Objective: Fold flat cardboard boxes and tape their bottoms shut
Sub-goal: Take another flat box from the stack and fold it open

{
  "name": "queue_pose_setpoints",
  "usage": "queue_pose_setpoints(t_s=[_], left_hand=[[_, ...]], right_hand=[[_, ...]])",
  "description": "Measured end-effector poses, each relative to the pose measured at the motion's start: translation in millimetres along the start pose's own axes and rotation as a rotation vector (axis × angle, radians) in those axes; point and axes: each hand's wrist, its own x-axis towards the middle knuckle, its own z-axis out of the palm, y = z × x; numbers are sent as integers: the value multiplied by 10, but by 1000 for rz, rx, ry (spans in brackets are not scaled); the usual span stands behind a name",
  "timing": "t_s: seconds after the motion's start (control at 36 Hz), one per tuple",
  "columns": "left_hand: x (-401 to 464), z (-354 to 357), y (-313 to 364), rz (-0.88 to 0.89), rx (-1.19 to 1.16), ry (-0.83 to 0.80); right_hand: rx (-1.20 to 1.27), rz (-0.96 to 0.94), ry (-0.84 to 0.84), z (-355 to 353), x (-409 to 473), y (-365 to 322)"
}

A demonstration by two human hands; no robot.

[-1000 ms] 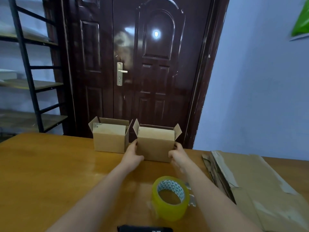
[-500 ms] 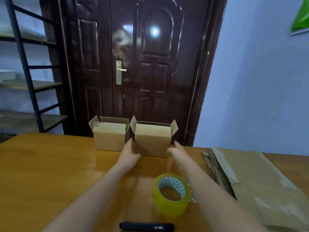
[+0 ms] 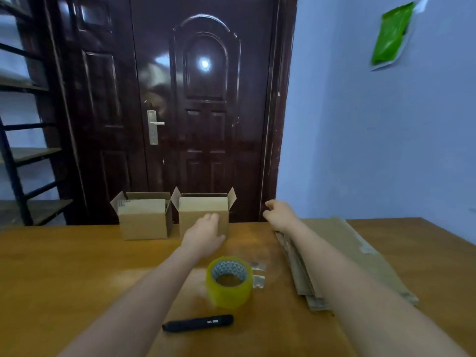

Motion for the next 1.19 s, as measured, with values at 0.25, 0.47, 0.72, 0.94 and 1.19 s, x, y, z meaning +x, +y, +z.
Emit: queue_pose_setpoints(t_s=[0.25, 0.47, 0.72, 0.94, 1.19], left_hand=[[175, 51, 839, 250, 250, -61], [223, 377, 1430, 330, 302, -118], [241, 742, 1689, 264, 253, -210], [188, 930, 1756, 161, 123, -245], [158, 959, 1862, -43, -307, -143]], right_hand=[[-315, -4, 110, -848, -175, 427], [-521, 90, 132, -1283, -361, 1026], [-607, 244, 57, -1304, -556, 1718], [-460, 346, 11, -1215, -615, 1955], [-167, 400, 140, -1139, -553, 1960]])
